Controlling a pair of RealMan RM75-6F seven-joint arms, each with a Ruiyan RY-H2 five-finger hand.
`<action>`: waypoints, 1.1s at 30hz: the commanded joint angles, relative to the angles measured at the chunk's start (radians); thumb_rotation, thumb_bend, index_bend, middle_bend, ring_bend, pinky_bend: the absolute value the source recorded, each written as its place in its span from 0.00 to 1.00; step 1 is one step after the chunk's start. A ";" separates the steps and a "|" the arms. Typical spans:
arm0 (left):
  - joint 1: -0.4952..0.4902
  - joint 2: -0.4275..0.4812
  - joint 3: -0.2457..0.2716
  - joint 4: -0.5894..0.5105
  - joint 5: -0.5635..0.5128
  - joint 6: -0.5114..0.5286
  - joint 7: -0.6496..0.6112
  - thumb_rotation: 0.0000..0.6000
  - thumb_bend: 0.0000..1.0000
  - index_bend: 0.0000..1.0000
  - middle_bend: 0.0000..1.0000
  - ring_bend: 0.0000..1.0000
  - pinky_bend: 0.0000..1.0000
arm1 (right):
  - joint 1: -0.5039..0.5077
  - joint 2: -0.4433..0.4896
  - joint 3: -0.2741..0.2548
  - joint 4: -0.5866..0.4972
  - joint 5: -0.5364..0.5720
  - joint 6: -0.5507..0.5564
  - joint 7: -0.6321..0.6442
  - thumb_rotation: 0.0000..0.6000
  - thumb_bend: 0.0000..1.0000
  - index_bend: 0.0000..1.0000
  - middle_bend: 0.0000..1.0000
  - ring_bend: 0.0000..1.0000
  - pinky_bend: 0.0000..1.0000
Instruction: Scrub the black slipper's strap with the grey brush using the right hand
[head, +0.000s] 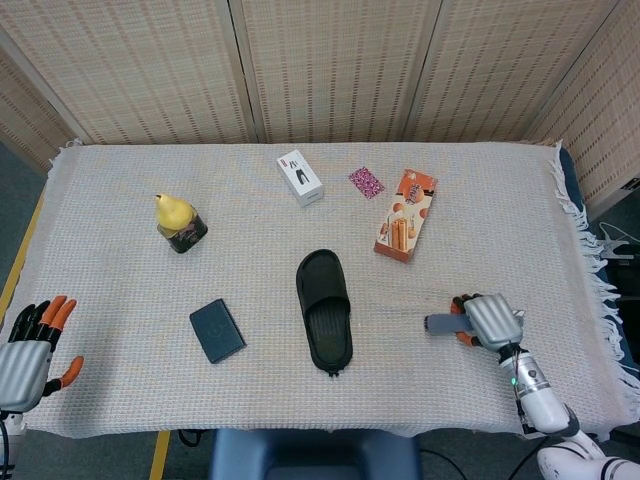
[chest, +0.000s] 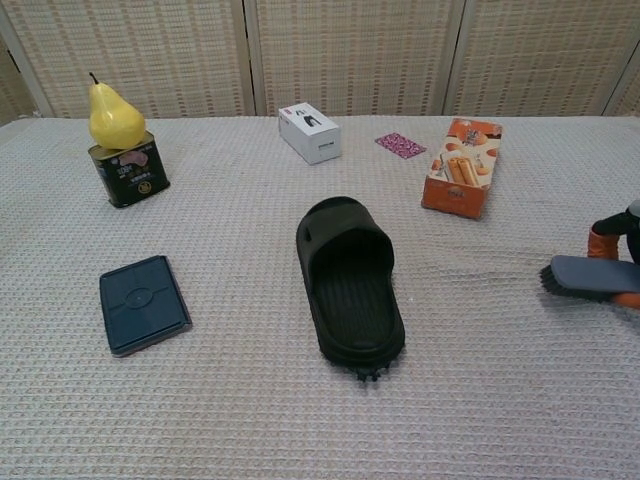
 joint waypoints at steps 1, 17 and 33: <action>0.000 0.001 0.001 0.000 0.002 0.001 -0.002 1.00 0.34 0.00 0.00 0.00 0.01 | 0.016 0.039 0.020 -0.045 0.012 -0.006 -0.002 1.00 0.49 0.67 0.51 0.53 0.74; 0.003 0.011 0.001 -0.001 0.009 0.008 -0.025 1.00 0.36 0.00 0.00 0.00 0.01 | 0.201 0.086 0.136 -0.148 0.137 -0.224 0.024 1.00 0.51 0.71 0.54 0.57 0.74; 0.010 0.026 -0.003 0.002 0.004 0.016 -0.060 1.00 0.36 0.00 0.00 0.00 0.01 | 0.501 -0.027 0.221 0.000 0.350 -0.562 0.074 1.00 0.53 0.74 0.56 0.58 0.74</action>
